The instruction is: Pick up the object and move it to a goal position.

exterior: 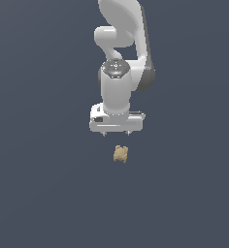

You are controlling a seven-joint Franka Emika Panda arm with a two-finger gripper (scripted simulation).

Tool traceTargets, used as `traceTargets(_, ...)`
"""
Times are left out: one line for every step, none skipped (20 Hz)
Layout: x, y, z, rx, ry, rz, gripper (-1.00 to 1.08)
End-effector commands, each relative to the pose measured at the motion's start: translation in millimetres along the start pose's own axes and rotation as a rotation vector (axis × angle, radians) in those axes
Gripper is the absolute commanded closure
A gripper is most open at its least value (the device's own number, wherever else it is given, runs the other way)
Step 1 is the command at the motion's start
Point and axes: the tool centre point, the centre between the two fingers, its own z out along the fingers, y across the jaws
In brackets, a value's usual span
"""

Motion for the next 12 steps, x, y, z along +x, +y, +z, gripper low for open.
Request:
traceTargets(0, 0, 0, 0.0, 0.0, 0.0, -0.92)
traceTargets(0, -1, 0, 0.001, -0.001, 0.0, -0.92)
traceTargets(-1, -3, 0, 0.003, -0.002, -0.001, -0.92)
traceTargets(-1, -7, 0, 0.006, -0.005, -0.002, -0.92)
traceTargets(-2, -13, 1, 0.011, -0.009, -0.004, -0.92)
traceTargets(-4, -20, 1, 0.017, -0.013, -0.006, -0.92)
traceTargets(-5, -26, 1, 0.022, -0.017, -0.008, -0.92)
traceTargets(-6, -30, 1, 0.025, -0.02, -0.01, -0.92)
traceTargets(-6, -32, 1, 0.027, -0.022, -0.011, -0.92)
traceTargets(-7, -33, 1, 0.028, -0.022, -0.012, -0.92)
traceTargets(-6, -32, 1, 0.027, -0.022, -0.011, -0.92)
traceTargets(-6, -31, 1, 0.026, -0.021, -0.01, -0.92)
